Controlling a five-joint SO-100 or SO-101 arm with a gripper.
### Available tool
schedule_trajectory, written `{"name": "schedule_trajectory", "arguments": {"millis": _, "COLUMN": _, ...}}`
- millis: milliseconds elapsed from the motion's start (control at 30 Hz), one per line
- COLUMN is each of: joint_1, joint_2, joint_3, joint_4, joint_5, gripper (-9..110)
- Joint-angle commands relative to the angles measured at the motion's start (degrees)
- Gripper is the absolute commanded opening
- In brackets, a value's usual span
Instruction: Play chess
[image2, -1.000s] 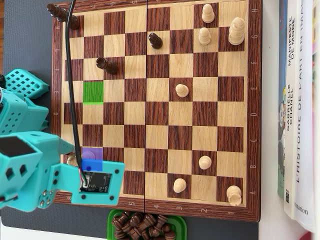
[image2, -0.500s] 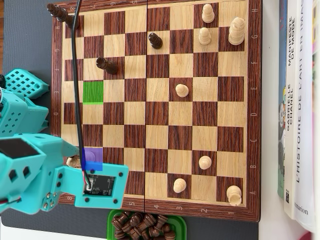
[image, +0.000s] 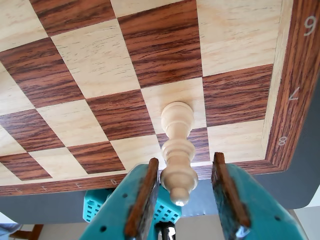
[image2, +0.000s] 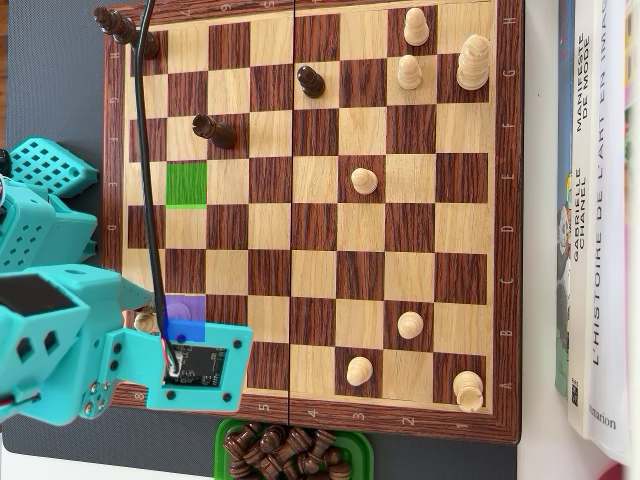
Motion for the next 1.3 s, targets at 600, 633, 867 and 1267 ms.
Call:
{"name": "schedule_trajectory", "arguments": {"millis": 600, "joint_1": 0.62, "joint_2": 0.7, "joint_3": -2.11, "joint_4": 0.35, "joint_5": 0.18, "gripper": 6}}
{"name": "schedule_trajectory", "arguments": {"millis": 633, "joint_1": 0.62, "joint_2": 0.7, "joint_3": -2.11, "joint_4": 0.35, "joint_5": 0.18, "gripper": 6}}
{"name": "schedule_trajectory", "arguments": {"millis": 867, "joint_1": 0.18, "joint_2": 0.79, "joint_3": -2.46, "joint_4": 0.44, "joint_5": -0.09, "gripper": 6}}
{"name": "schedule_trajectory", "arguments": {"millis": 1267, "joint_1": 0.09, "joint_2": 5.19, "joint_3": -2.9, "joint_4": 0.53, "joint_5": 0.26, "gripper": 6}}
